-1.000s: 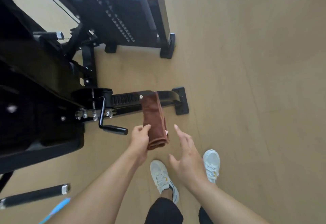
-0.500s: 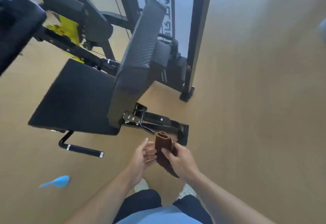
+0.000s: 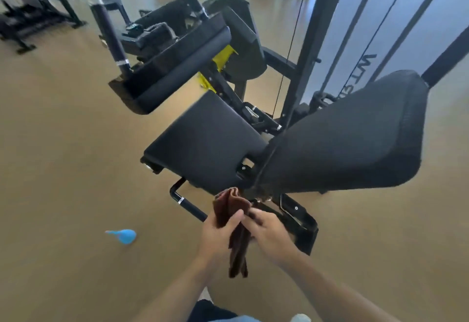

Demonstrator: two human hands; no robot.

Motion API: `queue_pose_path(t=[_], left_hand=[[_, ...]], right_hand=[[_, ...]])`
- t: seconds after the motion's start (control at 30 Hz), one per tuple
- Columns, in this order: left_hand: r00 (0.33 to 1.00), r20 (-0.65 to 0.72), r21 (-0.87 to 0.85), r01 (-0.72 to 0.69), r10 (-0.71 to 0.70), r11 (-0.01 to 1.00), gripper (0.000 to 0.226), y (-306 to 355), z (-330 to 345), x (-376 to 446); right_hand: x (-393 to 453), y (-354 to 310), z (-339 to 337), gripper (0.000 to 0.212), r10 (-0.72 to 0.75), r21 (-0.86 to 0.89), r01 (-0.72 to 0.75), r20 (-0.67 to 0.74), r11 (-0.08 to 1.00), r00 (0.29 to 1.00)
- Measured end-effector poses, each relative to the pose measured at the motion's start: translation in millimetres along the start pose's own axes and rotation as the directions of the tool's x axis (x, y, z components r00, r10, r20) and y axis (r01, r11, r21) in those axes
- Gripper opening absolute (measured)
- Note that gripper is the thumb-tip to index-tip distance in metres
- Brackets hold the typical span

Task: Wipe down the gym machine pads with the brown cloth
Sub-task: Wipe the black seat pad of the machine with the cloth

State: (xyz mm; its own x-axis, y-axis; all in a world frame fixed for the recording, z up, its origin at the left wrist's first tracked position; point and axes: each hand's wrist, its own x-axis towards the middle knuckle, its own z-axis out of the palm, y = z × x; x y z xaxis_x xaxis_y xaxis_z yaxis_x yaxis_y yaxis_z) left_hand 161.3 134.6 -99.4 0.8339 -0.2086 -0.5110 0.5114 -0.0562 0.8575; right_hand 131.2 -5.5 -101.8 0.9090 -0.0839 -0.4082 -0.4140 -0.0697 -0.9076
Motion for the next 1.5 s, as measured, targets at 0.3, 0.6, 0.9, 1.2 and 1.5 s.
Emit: queue_pose_path(t=[0.3, 0.6, 0.9, 1.2, 1.5], left_hand=[[0.973, -0.214, -0.059, 0.081, -0.092, 0.995, 0.015, 26, -142, 69], [0.966, -0.232, -0.007, 0.114, -0.112, 0.993, 0.029, 11, -178, 98], [0.916, 0.118, -0.269, 0.401, -0.383, 0.876, 0.053, 34, -197, 125], [0.894, 0.081, -0.271, 0.446, -0.441, 0.853, 0.031, 66, -168, 171], [0.944, -0.264, -0.06, 0.19, -0.199, 0.98, 0.022, 64, -171, 259]], right_hand=[[64, -43, 111, 0.022, 0.116, 0.271, -0.048, -0.24, 0.961, 0.964], [98, -53, 150, 0.019, 0.197, 0.252, -0.124, -0.291, 0.96, 0.936], [131, -42, 167, 0.036, 0.208, 0.099, -0.216, 0.09, 0.971, 0.974], [187, 41, 132, 0.07, 0.713, 0.456, -0.68, 0.129, 0.574, 0.689], [248, 59, 96, 0.045, 0.59, 0.727, -0.467, 0.105, 0.503, 0.8]])
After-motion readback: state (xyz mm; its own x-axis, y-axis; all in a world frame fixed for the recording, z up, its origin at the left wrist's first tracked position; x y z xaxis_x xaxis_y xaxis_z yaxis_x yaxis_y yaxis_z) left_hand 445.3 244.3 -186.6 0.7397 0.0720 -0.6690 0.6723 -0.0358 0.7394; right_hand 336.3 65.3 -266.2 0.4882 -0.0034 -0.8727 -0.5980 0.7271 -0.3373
